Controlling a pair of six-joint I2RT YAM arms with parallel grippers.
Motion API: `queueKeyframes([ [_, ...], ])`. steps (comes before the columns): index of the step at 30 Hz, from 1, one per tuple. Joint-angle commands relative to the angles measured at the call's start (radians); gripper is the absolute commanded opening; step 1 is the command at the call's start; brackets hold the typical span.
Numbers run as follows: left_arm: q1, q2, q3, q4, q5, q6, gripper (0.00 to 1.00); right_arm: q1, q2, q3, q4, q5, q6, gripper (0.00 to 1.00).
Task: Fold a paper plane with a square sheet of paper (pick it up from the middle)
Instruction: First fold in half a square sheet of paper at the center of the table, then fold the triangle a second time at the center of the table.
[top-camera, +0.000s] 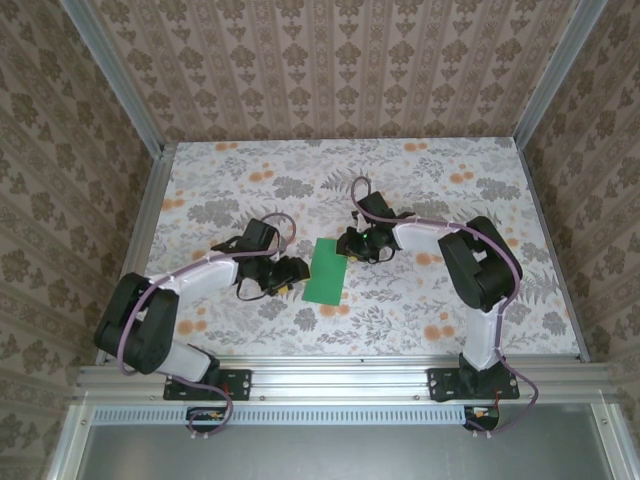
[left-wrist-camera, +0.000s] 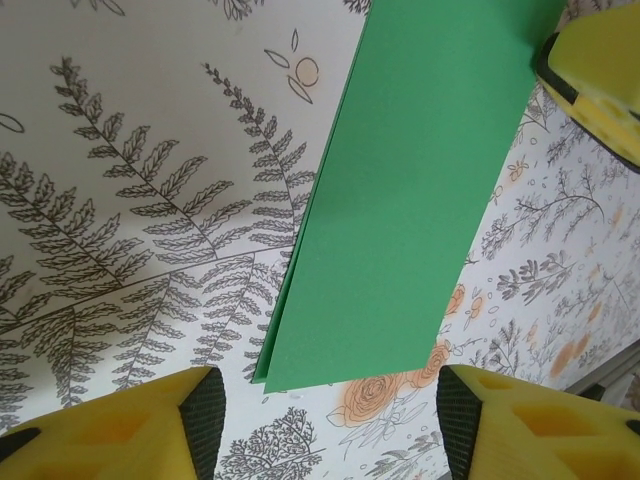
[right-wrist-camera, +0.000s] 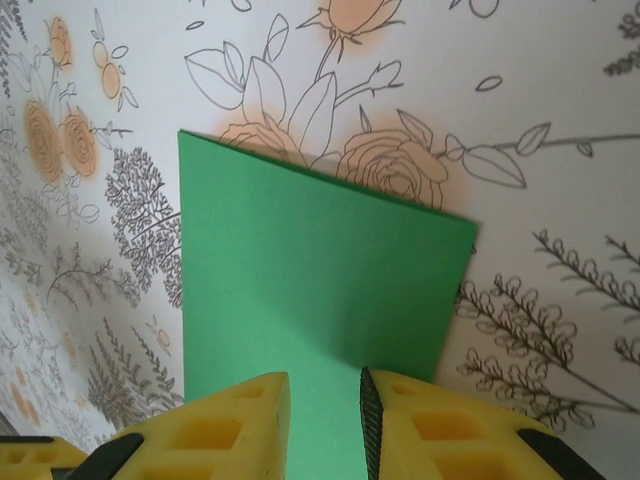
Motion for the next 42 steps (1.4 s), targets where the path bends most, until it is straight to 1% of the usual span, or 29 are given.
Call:
queueKeyframes([
  [1, 0.005, 0.019, -0.023, 0.004, 0.044, -0.009, 0.62, 0.004, 0.028, 0.029, -0.074, 0.032, -0.015, 0.27],
  [5, -0.001, 0.046, -0.024, 0.012, 0.077, -0.01, 0.63, 0.005, 0.043, 0.034, -0.114, 0.077, -0.023, 0.27],
  [9, -0.018, 0.069, -0.021, 0.029, 0.1, -0.019, 0.62, 0.004, 0.059, 0.033, -0.126, 0.094, -0.02, 0.27],
  [14, -0.031, 0.099, -0.034, 0.082, 0.142, -0.048, 0.58, 0.004, 0.065, 0.027, -0.118, 0.094, -0.016, 0.27],
  [16, -0.031, 0.114, -0.035, 0.098, 0.142, -0.057, 0.56, 0.004, 0.067, 0.026, -0.118, 0.095, -0.014, 0.27],
  [18, -0.034, 0.125, -0.038, 0.124, 0.174, -0.071, 0.54, 0.004, 0.069, 0.026, -0.116, 0.092, -0.014, 0.27],
  [21, -0.041, 0.136, -0.029, 0.129, 0.179, -0.073, 0.5, 0.004, 0.069, 0.025, -0.114, 0.092, -0.014, 0.26],
  [25, -0.041, 0.14, -0.024, 0.137, 0.18, -0.078, 0.39, 0.004, 0.071, 0.024, -0.112, 0.088, -0.014, 0.26],
  [29, -0.041, 0.141, -0.023, 0.137, 0.157, -0.081, 0.28, 0.004, 0.068, 0.023, -0.11, 0.083, -0.011, 0.26],
  [31, -0.041, 0.143, -0.023, 0.134, 0.156, -0.08, 0.24, 0.004, 0.059, 0.023, -0.106, 0.076, -0.012, 0.26],
  [33, -0.041, 0.142, -0.02, 0.121, 0.116, -0.075, 0.19, 0.004, 0.048, 0.025, -0.101, 0.063, -0.012, 0.26],
  [39, -0.041, 0.13, -0.01, 0.071, 0.059, -0.049, 0.06, 0.004, -0.036, 0.011, -0.072, -0.013, -0.018, 0.27],
  [42, -0.041, 0.126, -0.004, 0.049, 0.039, -0.036, 0.04, 0.016, -0.09, -0.021, -0.054, -0.055, -0.012, 0.27],
])
